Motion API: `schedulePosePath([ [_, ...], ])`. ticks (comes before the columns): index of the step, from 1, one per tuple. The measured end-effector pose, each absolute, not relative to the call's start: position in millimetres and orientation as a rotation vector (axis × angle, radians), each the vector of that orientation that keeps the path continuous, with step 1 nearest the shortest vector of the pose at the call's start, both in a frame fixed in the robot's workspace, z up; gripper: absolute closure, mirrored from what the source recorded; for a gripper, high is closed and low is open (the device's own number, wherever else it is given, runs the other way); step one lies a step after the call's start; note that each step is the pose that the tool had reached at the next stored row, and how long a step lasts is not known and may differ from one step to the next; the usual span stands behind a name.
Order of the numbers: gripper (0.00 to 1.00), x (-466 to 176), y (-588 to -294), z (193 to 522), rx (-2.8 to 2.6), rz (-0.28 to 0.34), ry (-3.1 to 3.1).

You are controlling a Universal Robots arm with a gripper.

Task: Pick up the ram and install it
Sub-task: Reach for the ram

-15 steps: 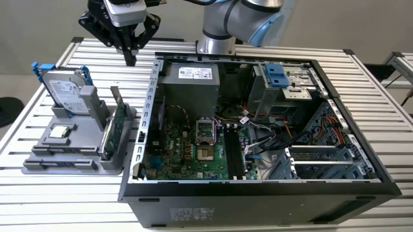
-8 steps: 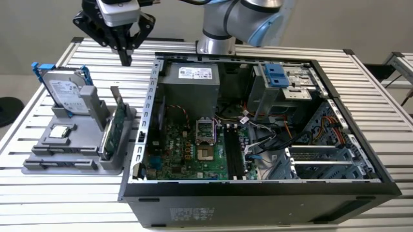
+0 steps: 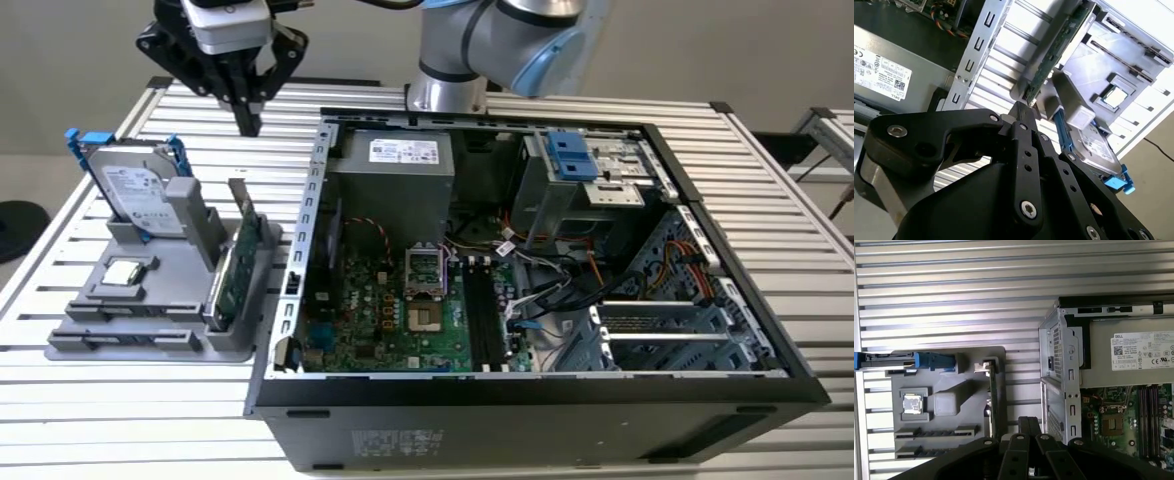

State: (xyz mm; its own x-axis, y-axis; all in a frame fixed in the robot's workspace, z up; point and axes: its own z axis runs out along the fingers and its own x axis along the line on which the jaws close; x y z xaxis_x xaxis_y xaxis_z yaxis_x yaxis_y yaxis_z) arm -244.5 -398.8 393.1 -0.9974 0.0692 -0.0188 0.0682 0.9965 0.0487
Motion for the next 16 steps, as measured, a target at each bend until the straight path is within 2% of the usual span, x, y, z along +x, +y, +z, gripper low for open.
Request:
schedulePosePath([
  [16,1.0,-270.0,-398.8,393.1,0.107,0.075,3.118],
])
